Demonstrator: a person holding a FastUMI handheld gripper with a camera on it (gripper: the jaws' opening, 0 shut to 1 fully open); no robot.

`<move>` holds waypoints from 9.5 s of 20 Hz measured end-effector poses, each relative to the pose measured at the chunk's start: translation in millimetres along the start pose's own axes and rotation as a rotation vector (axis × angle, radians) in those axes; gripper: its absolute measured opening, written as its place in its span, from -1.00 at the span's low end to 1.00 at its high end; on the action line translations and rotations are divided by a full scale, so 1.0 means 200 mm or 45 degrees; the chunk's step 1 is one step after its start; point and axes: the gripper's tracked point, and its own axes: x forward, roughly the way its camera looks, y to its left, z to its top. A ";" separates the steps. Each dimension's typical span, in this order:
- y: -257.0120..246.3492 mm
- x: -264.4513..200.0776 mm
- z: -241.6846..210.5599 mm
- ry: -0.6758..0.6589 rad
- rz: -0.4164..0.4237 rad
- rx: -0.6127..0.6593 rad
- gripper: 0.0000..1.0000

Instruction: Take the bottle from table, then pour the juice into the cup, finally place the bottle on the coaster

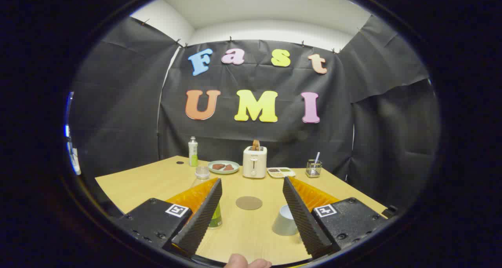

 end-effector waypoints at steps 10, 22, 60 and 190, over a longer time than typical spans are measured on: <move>-0.01 0.00 -0.01 0.001 0.001 0.027 1.00; 0.04 -0.02 0.01 -0.017 0.015 0.007 1.00; 0.59 0.48 -0.55 0.340 0.072 -0.033 1.00; 0.28 0.50 0.29 0.001 0.579 2.598 0.52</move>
